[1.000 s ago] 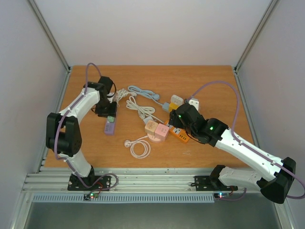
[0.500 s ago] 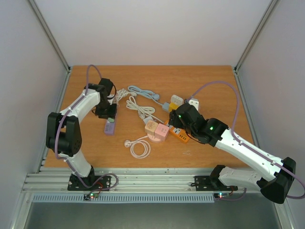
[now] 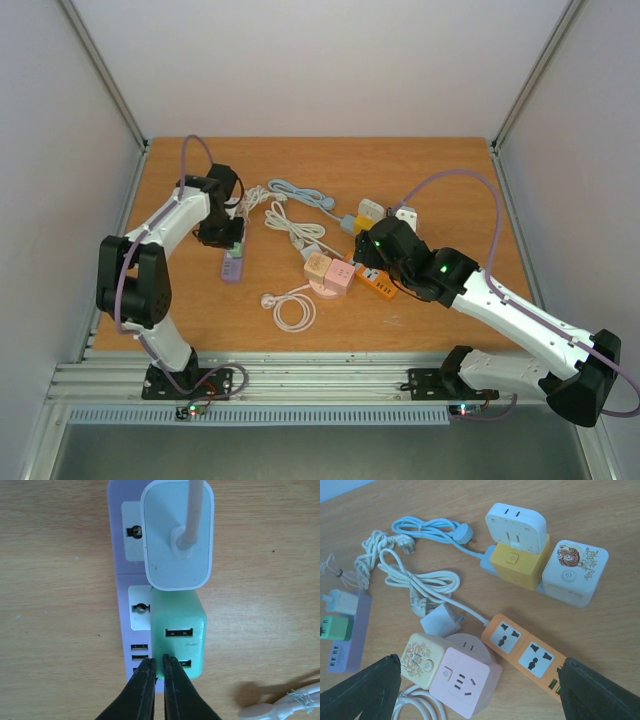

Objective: Insert the plug

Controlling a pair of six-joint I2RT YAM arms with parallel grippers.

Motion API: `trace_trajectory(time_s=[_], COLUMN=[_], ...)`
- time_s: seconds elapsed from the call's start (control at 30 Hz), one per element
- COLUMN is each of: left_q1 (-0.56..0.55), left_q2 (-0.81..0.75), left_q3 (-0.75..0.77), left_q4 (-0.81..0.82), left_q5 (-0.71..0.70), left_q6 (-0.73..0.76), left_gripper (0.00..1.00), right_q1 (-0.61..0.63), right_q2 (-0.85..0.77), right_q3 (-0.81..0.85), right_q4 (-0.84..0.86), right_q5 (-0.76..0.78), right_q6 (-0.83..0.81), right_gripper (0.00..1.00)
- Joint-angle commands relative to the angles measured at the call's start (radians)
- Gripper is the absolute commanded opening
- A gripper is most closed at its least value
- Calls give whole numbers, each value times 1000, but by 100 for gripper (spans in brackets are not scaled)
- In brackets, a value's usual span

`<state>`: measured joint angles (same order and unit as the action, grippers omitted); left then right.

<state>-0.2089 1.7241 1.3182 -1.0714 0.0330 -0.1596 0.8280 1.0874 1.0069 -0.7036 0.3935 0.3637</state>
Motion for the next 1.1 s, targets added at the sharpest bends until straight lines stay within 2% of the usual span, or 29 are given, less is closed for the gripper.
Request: trace_trajectory(time_s=[0.0, 0.13, 0.37, 0.57, 0.87, 0.97, 1.07], left_q1=[-6, -6, -6, -6, -6, -6, -6], left_q2=[66, 57, -29, -59, 6, 11, 31], left_q3=[-53, -45, 18, 20, -14, -19, -27], left_q4=[-2, 4, 1, 27, 43, 50, 54], left_q5=[-80, -51, 52, 109, 12, 8, 7], left_q6=[10, 6, -7, -16, -35, -33, -33], left_gripper=[7, 9, 22, 28, 37, 36, 28], right_q1=[-6, -7, -6, -6, -6, -6, -6], right_q2=[0, -1, 0, 2, 21, 23, 21], right_q3=[9, 4, -2, -4, -5, -10, -16], right_q4=[4, 3, 1, 1, -28, -30, -32], right_q5=[4, 5, 2, -5, -3, 1, 1], right_q6=[14, 15, 25, 28, 21, 25, 32], right_gripper=[86, 86, 86, 87, 86, 86, 86])
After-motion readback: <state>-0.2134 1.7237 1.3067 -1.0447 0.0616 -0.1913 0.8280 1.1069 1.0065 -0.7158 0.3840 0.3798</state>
